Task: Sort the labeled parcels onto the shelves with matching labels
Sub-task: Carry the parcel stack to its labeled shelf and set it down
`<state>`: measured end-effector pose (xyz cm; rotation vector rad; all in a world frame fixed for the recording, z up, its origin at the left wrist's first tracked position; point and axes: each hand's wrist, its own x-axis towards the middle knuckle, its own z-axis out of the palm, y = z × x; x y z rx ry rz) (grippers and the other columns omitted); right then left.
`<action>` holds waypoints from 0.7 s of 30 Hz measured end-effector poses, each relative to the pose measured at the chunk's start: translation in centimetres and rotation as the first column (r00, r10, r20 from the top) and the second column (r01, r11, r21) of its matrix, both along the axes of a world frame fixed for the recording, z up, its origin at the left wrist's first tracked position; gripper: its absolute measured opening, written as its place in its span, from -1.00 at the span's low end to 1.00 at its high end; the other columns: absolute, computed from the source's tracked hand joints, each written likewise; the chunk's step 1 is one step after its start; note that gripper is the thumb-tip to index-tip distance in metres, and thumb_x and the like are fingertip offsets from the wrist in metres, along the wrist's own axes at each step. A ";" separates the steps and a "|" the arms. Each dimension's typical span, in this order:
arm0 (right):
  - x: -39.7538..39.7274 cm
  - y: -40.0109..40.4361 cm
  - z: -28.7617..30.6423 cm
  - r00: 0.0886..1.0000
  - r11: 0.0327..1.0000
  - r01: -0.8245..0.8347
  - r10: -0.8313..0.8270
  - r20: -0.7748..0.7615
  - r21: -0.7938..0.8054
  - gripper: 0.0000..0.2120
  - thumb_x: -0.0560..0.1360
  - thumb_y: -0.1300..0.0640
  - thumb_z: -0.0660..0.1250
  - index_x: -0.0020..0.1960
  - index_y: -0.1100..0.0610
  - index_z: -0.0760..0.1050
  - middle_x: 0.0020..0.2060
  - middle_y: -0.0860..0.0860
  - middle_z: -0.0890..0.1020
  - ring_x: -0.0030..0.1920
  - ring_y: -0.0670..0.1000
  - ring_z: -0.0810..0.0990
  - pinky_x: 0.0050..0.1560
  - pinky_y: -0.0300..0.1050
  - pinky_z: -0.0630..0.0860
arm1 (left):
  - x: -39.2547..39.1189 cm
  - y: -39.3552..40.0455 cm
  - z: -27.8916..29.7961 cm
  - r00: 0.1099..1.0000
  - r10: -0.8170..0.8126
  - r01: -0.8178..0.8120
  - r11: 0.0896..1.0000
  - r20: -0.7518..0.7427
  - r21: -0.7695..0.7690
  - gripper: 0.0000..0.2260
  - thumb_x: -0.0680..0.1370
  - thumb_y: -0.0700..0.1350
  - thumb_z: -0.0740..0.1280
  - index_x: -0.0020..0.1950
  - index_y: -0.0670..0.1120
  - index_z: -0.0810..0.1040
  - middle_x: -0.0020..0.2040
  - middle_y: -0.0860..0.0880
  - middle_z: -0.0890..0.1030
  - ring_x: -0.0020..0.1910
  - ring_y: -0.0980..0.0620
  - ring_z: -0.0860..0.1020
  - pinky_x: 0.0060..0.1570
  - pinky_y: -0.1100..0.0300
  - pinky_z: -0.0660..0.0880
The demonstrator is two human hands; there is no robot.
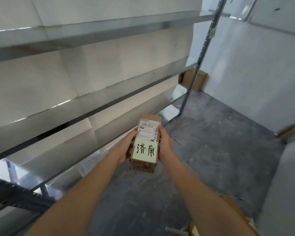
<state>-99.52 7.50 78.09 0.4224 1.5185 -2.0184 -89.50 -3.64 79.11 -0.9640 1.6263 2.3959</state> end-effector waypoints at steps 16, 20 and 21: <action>-13.0 7.1 1.0 0.899 0.901 0.434 -0.434 -0.057 -0.008 -0.73 0.55 0.03 0.35 0.05 0.20 0.38 -0.11 0.16 0.61 -0.12 0.15 0.60 -0.08 0.09 0.56 | -19.5 4.2 1.0 0.929 -0.361 0.340 0.920 -0.079 -0.196 -0.61 0.62 0.13 0.19 0.28 -0.08 0.57 0.04 -0.20 0.71 0.03 -0.24 0.68 -0.18 0.07 0.63; -15.6 7.4 1.8 0.868 0.870 0.492 -0.493 -0.056 -0.040 -0.59 0.53 0.03 0.36 0.24 0.29 0.43 -0.13 0.14 0.64 -0.19 0.11 0.63 -0.24 -0.03 0.58 | -23.8 4.2 0.9 0.901 -0.427 0.403 0.890 -0.079 -0.211 -0.60 0.62 0.15 0.17 0.26 -0.08 0.58 0.01 -0.21 0.72 -0.03 -0.21 0.69 -0.19 0.07 0.63; -16.2 7.5 1.9 0.861 0.863 0.504 -0.506 -0.052 -0.042 -0.58 0.53 0.02 0.36 0.25 0.28 0.44 -0.13 0.14 0.64 -0.21 0.09 0.64 -0.28 -0.06 0.59 | -24.7 4.3 0.9 0.894 -0.440 0.416 0.884 -0.079 -0.212 -0.61 0.64 0.14 0.15 0.24 -0.08 0.59 0.00 -0.20 0.72 -0.05 -0.20 0.69 -0.17 0.06 0.62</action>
